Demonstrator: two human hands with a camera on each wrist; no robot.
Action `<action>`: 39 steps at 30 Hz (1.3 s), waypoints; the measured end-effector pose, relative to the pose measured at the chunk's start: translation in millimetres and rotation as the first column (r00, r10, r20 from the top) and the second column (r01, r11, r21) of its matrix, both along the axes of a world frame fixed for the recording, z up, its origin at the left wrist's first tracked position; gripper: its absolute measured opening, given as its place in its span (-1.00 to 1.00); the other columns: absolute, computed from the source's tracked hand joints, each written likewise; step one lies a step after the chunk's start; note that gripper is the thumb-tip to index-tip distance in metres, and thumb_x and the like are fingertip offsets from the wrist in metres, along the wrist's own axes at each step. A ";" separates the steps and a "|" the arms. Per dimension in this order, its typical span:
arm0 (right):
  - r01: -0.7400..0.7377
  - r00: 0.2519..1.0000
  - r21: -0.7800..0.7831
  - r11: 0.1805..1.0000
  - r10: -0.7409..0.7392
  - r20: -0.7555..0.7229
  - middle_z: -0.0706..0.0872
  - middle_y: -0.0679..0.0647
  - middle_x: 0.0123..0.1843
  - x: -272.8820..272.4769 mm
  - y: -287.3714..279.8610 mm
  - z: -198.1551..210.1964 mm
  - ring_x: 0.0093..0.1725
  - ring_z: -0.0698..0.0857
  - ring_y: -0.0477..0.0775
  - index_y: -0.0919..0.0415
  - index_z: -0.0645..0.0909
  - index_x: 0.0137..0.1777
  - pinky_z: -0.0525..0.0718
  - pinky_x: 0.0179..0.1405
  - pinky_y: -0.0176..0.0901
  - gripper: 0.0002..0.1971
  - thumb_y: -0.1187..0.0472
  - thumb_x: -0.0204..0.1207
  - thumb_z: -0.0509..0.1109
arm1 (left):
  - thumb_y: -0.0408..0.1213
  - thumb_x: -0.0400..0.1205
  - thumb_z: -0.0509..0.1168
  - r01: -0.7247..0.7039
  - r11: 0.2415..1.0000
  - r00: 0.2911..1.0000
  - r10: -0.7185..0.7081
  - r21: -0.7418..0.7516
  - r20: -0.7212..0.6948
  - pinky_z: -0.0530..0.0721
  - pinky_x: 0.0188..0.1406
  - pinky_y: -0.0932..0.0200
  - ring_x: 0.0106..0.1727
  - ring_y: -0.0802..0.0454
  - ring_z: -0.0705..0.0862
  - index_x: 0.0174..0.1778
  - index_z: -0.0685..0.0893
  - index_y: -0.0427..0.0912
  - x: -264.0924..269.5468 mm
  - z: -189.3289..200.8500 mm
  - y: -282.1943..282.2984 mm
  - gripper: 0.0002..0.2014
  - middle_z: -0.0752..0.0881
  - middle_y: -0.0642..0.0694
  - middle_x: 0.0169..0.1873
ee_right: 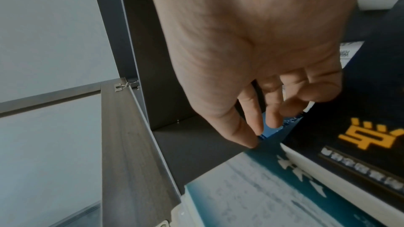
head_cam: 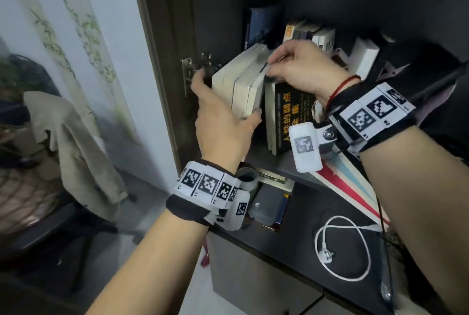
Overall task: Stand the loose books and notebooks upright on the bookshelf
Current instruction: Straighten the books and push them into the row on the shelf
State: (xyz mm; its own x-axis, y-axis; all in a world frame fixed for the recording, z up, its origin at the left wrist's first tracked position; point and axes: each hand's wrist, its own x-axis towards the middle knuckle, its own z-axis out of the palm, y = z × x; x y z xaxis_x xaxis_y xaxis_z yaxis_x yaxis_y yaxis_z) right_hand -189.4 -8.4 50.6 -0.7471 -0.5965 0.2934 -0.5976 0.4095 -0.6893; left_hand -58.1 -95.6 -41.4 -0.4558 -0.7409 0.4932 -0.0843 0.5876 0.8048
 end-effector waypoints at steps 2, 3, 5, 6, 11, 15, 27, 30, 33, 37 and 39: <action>-0.024 0.999 -0.001 1.000 0.024 -0.027 0.67 -0.19 -0.04 -0.8 -3.8 3.1 0.17 0.66 -0.06 0.03 0.78 0.16 0.59 0.21 -0.15 -0.80 0.18 0.56 0.52 | -0.04 0.46 0.63 -0.028 0.998 0.997 0.032 -0.053 0.073 0.47 0.13 0.21 0.33 -0.09 0.68 0.52 0.33 -0.17 -0.8 2.7 -0.7 -0.18 0.66 -0.08 0.35; -0.037 0.999 0.003 0.999 0.037 -0.032 0.67 -0.20 -0.05 -2.0 -4.9 4.2 0.17 0.67 -0.05 0.04 0.79 0.17 0.61 0.25 -0.14 -0.79 0.20 0.56 0.51 | -0.01 0.48 0.61 -0.044 0.996 0.993 0.053 -0.082 0.109 0.47 0.09 0.17 0.30 -0.11 0.68 0.41 0.41 -0.18 -1.0 4.2 -0.7 -0.29 0.67 -0.08 0.30; -0.063 0.997 0.008 0.998 0.064 -0.034 0.69 -0.20 -0.07 -3.2 -4.8 5.1 0.17 0.70 -0.04 0.04 0.81 0.15 0.65 0.28 -0.11 -0.79 0.24 0.55 0.51 | 0.02 0.51 0.59 -0.060 0.992 0.987 0.076 -0.113 0.142 0.45 0.05 0.13 0.28 -0.14 0.67 0.30 0.47 -0.21 -1.3 5.8 -1.3 -0.39 0.67 -0.10 0.25; -0.078 0.996 0.005 0.997 0.078 -0.035 0.69 -0.20 -0.08 -5.0 -3.8 4.8 0.16 0.72 -0.03 0.03 0.80 0.14 0.68 0.26 -0.09 -0.80 0.25 0.55 0.51 | 0.02 0.51 0.58 -0.065 0.990 0.986 0.083 -0.123 0.146 0.45 0.05 0.12 0.27 -0.15 0.67 0.29 0.48 -0.21 -2.0 7.1 -1.7 -0.40 0.68 -0.11 0.24; -0.115 0.993 -0.016 0.993 0.114 -0.033 0.79 -0.08 0.04 -12.3 8.8 4.4 0.12 0.79 -0.02 0.06 0.69 0.28 0.74 0.20 -0.11 -0.66 0.32 0.54 0.53 | 0.07 0.55 0.54 -0.082 0.975 0.978 0.118 -0.205 0.171 0.51 0.02 0.05 0.21 -0.22 0.70 0.28 0.47 -0.23 -9.5 36.1 -1.8 -0.40 0.71 -0.17 0.16; -0.171 0.985 -0.035 0.985 0.171 0.004 0.81 0.05 0.25 -18.8 17.3 5.6 0.20 0.79 0.02 0.08 0.43 0.51 0.74 0.34 0.05 -0.31 0.29 0.44 0.66 | 0.06 0.57 0.52 -0.052 0.969 0.968 0.108 -0.243 0.225 0.45 0.03 0.09 0.28 -0.25 0.68 0.34 0.47 -0.24 -27.5 79.7 -5.4 -0.40 0.71 -0.19 0.25; 0.009 0.998 0.026 1.000 -0.007 -0.062 0.57 0.16 0.61 -45.3 -7.7 17.7 0.55 0.59 0.25 0.17 0.23 0.75 0.59 0.28 -0.09 -0.04 -0.25 0.49 0.54 | 0.13 0.68 0.38 0.259 0.957 0.895 -0.187 -0.131 0.405 0.61 0.15 0.09 0.30 -0.06 0.63 0.62 0.40 -0.24 -93.2 145.9 -26.6 -0.29 0.63 -0.11 0.33; 0.057 0.991 -0.063 0.996 -0.064 -0.116 0.80 0.07 0.18 -57.4 -18.3 25.5 0.22 0.77 0.17 0.11 0.68 0.34 0.65 0.01 -0.13 -0.45 -0.18 0.45 0.51 | 0.06 0.83 0.14 0.327 0.945 0.878 -0.296 -0.019 0.376 0.35 0.61 0.04 0.74 -0.19 0.31 0.82 -0.03 -0.25 -87.7 138.9 -30.2 -0.23 0.32 -0.26 0.73; 0.103 0.988 -0.077 0.992 -0.111 -0.110 0.83 0.05 0.10 -72.4 -20.3 33.9 -0.02 0.86 0.06 0.13 0.75 0.27 0.80 -0.01 -0.12 -0.38 -0.32 0.38 0.56 | 0.11 0.81 0.16 0.362 0.932 0.873 -0.353 0.038 0.336 0.33 0.59 0.13 0.73 -0.13 0.33 0.83 -0.04 -0.19 -68.3 113.8 -29.4 -0.20 0.35 -0.20 0.73; 0.168 0.976 -0.034 0.985 -0.171 -0.131 0.89 0.07 0.02 -87.0 -18.8 41.4 -0.32 0.87 -0.04 0.17 0.74 0.32 0.85 -0.16 -0.15 -0.19 -0.50 0.31 0.50 | -0.03 0.44 0.67 0.394 0.919 0.870 -0.372 -0.001 0.323 0.43 0.59 0.16 0.57 0.12 0.50 0.82 0.07 0.00 -44.4 69.0 -25.9 0.15 0.55 0.10 0.57; 0.192 0.971 -0.001 0.981 -0.190 -0.149 0.89 0.09 -0.01 -92.4 -19.1 44.1 -0.17 0.87 0.08 0.21 0.75 0.24 0.80 -0.09 -0.10 -0.26 -0.47 0.42 0.46 | -0.18 0.42 0.70 0.340 0.936 0.908 -0.302 -0.089 0.291 0.48 0.61 0.07 0.56 0.07 0.55 0.81 0.17 0.00 -46.5 60.5 -27.4 0.10 0.62 0.03 0.53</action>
